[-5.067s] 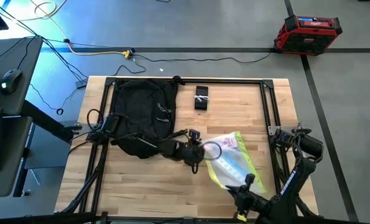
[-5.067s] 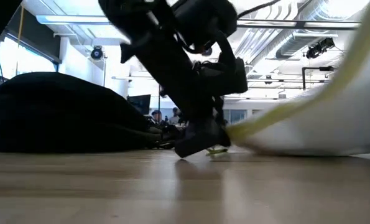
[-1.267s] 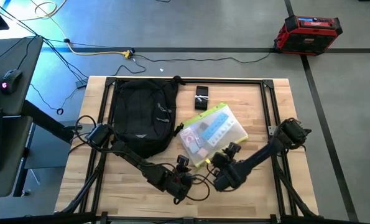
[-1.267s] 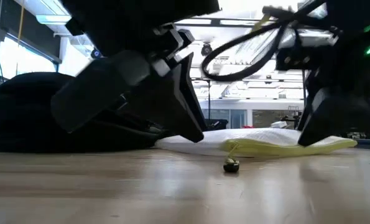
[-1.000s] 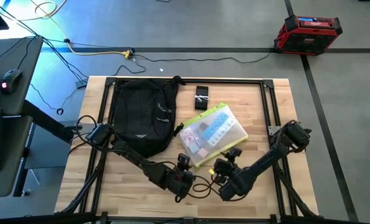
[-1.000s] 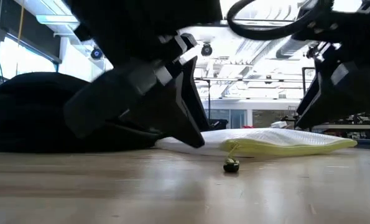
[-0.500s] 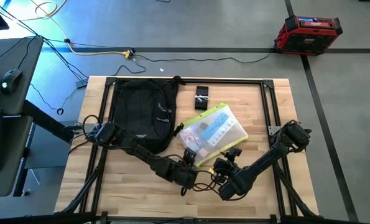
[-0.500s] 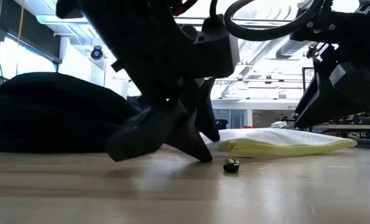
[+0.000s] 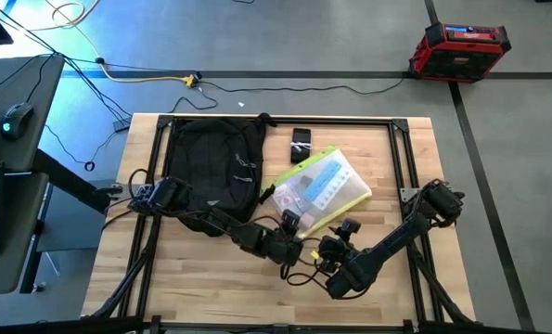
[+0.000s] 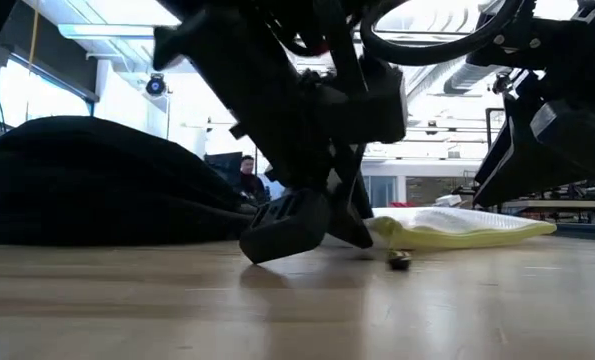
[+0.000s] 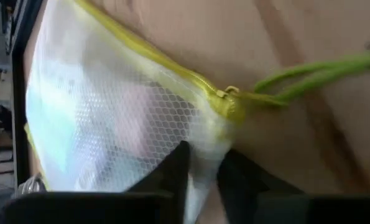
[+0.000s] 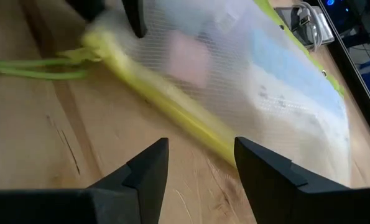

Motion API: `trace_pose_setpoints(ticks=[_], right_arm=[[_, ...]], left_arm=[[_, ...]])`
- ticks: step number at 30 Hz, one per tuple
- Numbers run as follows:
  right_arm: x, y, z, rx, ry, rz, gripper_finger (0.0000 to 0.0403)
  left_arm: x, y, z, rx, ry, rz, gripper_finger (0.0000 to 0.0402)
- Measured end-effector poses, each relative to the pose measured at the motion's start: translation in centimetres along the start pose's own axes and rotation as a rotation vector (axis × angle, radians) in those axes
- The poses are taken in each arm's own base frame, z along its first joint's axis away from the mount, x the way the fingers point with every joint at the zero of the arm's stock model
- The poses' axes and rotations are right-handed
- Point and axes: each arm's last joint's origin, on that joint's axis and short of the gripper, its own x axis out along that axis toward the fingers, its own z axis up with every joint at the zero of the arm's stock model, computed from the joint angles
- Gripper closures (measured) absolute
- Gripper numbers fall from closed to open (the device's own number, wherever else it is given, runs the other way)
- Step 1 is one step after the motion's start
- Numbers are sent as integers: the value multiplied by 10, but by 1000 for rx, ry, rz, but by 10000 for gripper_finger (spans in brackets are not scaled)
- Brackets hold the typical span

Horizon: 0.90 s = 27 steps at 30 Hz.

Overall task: Unpack backpack
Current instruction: Open the transparent zip bag

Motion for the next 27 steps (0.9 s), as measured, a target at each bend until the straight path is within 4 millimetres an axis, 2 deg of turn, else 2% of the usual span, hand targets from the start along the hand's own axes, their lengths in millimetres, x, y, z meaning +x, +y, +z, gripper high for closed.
trace_pose_setpoints(ticks=[1, 3, 7, 12, 16, 21, 24, 27], right_arm=[[0, 0, 0, -4, -2, -2, 231], [-4, -2, 3, -44, -3, -15, 231], [-24, -5, 5, -42, -147, -91, 231], [-53, -6, 1, 62, -438, -129, 231], [-64, -6, 2, 111, -498, -109, 231], [-64, -4, -2, 32, -320, -83, 239], [-57, -3, -5, 45, -390, -97, 256], [-42, -6, -3, 60, -457, -146, 272]], left_arm=[[0, 0, -1, -1, 6, 0, 380], [-1, 1, -1, -16, 17, 23, 392], [-10, 0, -1, 4, 67, 121, 399], [-42, 4, 9, -6, 103, 278, 401], [-52, 1, 12, -27, 82, 298, 401], [-60, 4, 14, -61, 90, 409, 401], [-60, 4, 13, -71, 90, 413, 401], [-59, 5, 13, -81, 88, 410, 401]])
